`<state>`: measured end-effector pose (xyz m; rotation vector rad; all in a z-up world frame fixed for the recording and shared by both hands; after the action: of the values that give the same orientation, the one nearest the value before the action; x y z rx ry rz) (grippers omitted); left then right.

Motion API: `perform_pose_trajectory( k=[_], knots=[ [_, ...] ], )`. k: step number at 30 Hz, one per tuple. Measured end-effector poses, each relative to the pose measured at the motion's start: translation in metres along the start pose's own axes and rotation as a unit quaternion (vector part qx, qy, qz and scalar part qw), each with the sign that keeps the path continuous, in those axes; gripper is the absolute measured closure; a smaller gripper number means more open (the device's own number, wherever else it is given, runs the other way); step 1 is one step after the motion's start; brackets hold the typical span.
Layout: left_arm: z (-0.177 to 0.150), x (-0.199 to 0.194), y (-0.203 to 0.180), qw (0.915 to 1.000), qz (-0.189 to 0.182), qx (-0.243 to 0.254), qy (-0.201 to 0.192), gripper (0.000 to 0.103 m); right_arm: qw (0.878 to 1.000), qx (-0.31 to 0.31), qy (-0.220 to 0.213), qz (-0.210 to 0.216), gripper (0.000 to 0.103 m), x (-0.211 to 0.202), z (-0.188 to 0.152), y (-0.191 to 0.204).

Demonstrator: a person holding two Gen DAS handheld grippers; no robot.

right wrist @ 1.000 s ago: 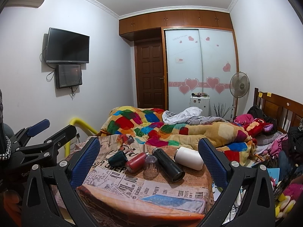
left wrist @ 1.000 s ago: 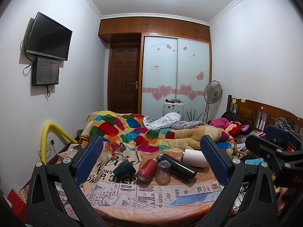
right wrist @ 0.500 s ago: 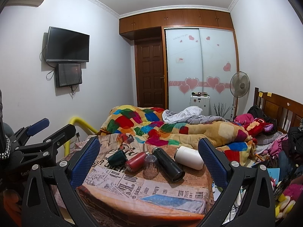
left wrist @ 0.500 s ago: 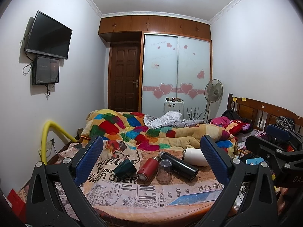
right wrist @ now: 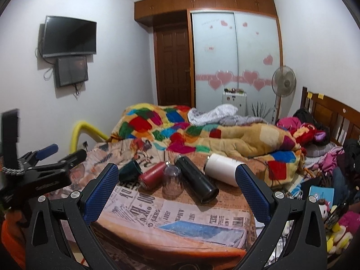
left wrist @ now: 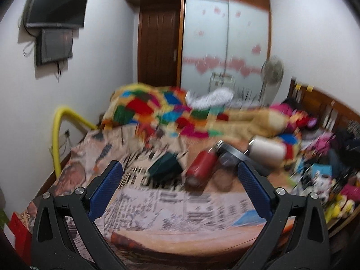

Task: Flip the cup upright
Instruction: 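Move the left gripper to the dark green mug and grasp its base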

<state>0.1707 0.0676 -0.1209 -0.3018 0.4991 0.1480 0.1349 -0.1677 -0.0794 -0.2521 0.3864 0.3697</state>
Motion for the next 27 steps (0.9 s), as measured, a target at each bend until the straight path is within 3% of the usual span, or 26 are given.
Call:
perform_pose_trajectory(
  k=[6,14,19,27],
  knots=[
    [-0.022,0.089,0.029,0.9953,0.028,0.037,0.085,0.000,0.999,0.004,0.049,0.004,0.000,0.038,-0.017,-0.005],
    [-0.048,0.189,0.043,0.9786,0.018,0.074,0.191,0.013,0.995,0.007,0.103,0.010,0.000,0.088,-0.037,-0.008],
    [-0.047,0.227,0.051,0.9734,0.024,0.088,0.210,0.017,0.992,0.007,0.125,0.015,0.000,0.113,-0.045,-0.005],
    [-0.047,0.267,0.050,0.9664,-0.002,0.103,0.235,0.020,0.989,0.001,0.144,0.020,0.000,0.143,-0.052,-0.002]
  ],
)
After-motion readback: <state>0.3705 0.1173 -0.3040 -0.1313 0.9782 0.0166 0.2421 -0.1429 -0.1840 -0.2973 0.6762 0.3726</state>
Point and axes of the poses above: each gripper's, at about its wrist camera, not at the fingertips, and x roughly the way its jaws point, y to its left, z to its top, the point moved 5 cm from there along x, roughly the way its jaws point, and after that the axes turned 14 degrees about -x, right-handed, at the moved point
